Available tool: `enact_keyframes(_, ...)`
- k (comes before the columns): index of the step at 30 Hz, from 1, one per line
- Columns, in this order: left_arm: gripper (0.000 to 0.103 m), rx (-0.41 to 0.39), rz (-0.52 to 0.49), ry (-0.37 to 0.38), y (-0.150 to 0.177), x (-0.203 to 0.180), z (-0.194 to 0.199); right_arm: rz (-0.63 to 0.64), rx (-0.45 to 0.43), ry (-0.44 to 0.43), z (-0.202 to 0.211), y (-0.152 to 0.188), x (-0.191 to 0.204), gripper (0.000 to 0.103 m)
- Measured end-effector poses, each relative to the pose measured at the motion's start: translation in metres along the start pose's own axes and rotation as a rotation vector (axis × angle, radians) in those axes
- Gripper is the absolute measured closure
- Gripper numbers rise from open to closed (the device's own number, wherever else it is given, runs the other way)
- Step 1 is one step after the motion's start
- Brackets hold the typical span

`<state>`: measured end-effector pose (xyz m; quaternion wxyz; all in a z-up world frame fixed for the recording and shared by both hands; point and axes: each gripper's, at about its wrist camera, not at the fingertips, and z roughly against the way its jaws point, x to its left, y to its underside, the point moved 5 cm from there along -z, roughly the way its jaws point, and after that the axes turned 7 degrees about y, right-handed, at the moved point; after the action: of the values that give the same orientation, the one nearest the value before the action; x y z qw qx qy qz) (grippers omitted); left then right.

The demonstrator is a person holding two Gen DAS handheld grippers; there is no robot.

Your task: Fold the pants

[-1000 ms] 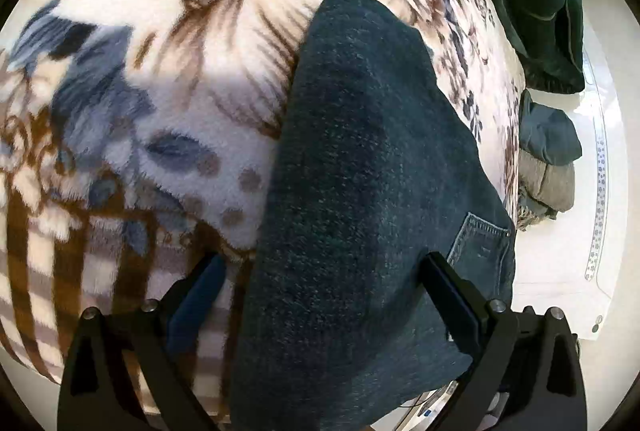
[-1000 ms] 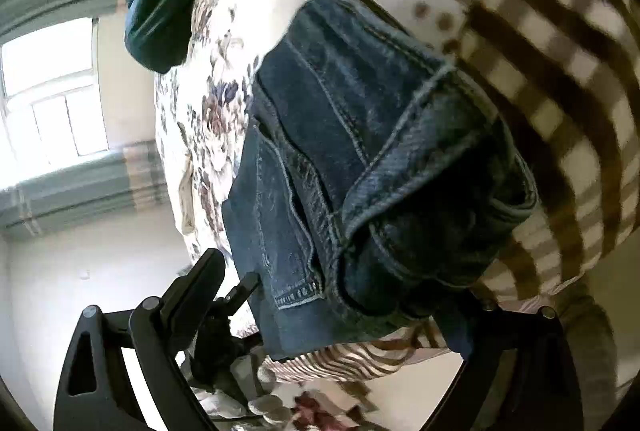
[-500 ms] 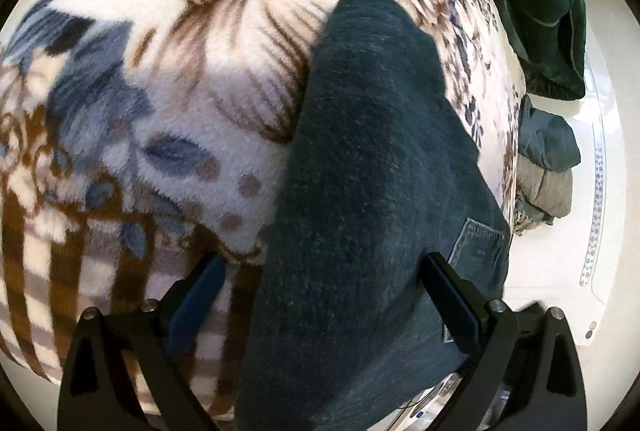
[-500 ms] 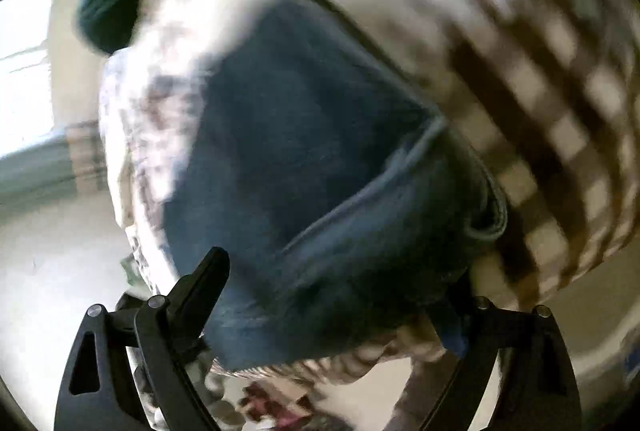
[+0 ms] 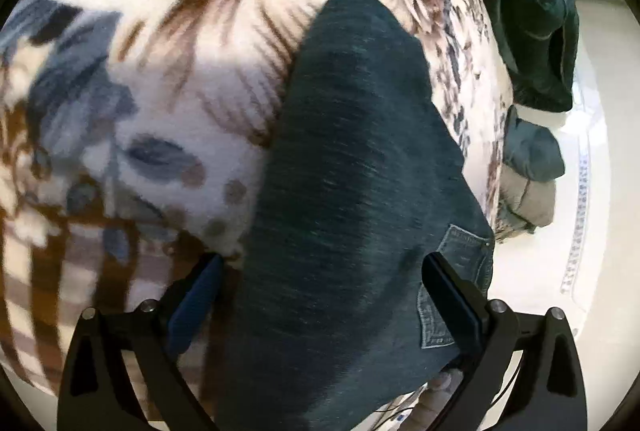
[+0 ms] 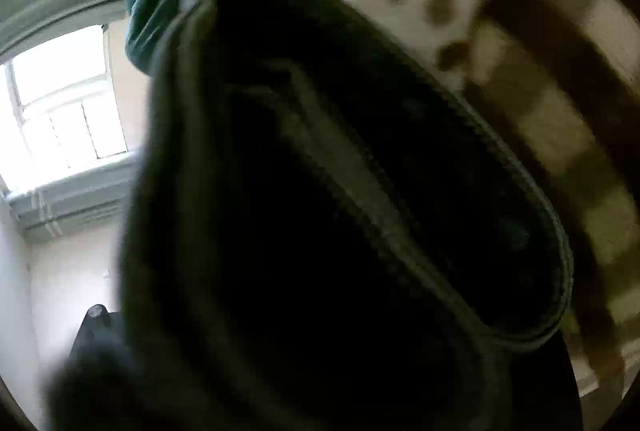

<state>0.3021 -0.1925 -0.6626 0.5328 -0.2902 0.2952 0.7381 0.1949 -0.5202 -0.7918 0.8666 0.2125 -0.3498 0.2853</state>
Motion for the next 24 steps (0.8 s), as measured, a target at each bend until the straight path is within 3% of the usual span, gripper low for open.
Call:
enact_keyframes(2,0.003,-0.012,-0.019,-0.014,0.0,-0.002,-0.003,0.005,-0.021,0.008,0.004,0.002,0.002,0.039)
enact_keyframes(3,0.021,-0.02,-0.032,-0.01,0.001,-0.005,-0.003,0.006,-0.029,0.015,0.006,0.002,0.003,0.046)
enact_keyframes(4,0.035,-0.035,-0.056,0.006,0.002,-0.011,-0.002,0.008,-0.038,0.017,0.007,0.003,0.005,0.049)
enact_keyframes(6,0.06,-0.045,-0.083,-0.036,0.004,-0.014,0.001,0.017,-0.055,0.033,0.012,0.003,0.014,0.056)
enact_keyframes(9,0.073,-0.07,-0.061,-0.013,0.007,-0.015,0.012,0.05,-0.07,0.058,0.024,0.004,0.033,0.061)
enact_keyframes(14,0.076,-0.103,-0.095,-0.002,0.009,-0.045,0.044,0.083,-0.071,0.058,0.035,0.008,0.08,0.063)
enact_keyframes(18,0.076,-0.141,-0.117,0.008,0.0,-0.078,0.085,0.116,-0.07,0.031,0.051,0.007,0.142,0.063)
enact_keyframes(19,0.076,-0.154,-0.119,0.012,-0.005,-0.087,0.099,0.127,-0.068,0.025,0.058,0.013,0.147,0.063)
enact_keyframes(24,0.076,-0.223,-0.128,0.041,-0.046,-0.119,0.16,0.179,-0.071,-0.031,0.048,0.012,0.248,0.063)
